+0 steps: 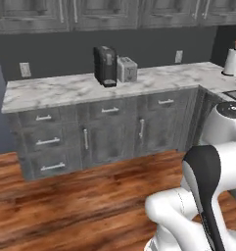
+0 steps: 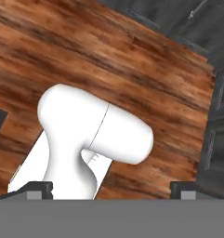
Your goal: Move the mayonnaise and condiment bottle from the cabinet to the dining counter.
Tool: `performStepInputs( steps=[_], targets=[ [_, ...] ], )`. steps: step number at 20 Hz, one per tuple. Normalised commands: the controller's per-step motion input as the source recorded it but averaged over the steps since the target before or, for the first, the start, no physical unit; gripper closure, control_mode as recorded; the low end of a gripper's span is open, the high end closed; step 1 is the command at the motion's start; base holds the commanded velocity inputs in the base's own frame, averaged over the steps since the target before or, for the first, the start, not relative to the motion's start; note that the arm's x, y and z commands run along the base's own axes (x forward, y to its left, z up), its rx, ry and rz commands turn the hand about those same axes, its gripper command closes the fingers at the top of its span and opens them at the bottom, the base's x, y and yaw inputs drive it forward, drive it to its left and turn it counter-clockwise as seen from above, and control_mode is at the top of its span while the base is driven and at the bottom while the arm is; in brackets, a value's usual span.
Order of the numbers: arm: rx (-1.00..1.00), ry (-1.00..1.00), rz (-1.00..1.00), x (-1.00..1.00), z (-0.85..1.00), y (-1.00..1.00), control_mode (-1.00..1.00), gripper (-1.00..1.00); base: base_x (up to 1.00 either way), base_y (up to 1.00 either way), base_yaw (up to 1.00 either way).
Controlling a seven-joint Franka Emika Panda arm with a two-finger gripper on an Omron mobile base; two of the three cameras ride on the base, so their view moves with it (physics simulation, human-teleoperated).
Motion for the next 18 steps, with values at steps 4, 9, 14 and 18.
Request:
performStepInputs(
  steps=[4,9,14,18],
  targets=[
    [0.00,0.00,0.00,0.00,0.00,0.00,1.00,-1.00,0.00,0.06,-0.95],
    [0.00,0.00,0.00,0.00,0.00,0.00,1.00,-1.00,0.00,0.06,-0.97],
    [0.00,0.00,0.00,0.00,0.00,0.00,1.00,-1.00,0.00,0.05,-1.00],
    [0.00,0.00,0.00,0.00,0.00,0.00,1.00,-1.00,0.00,0.04,-0.99]
  ],
)
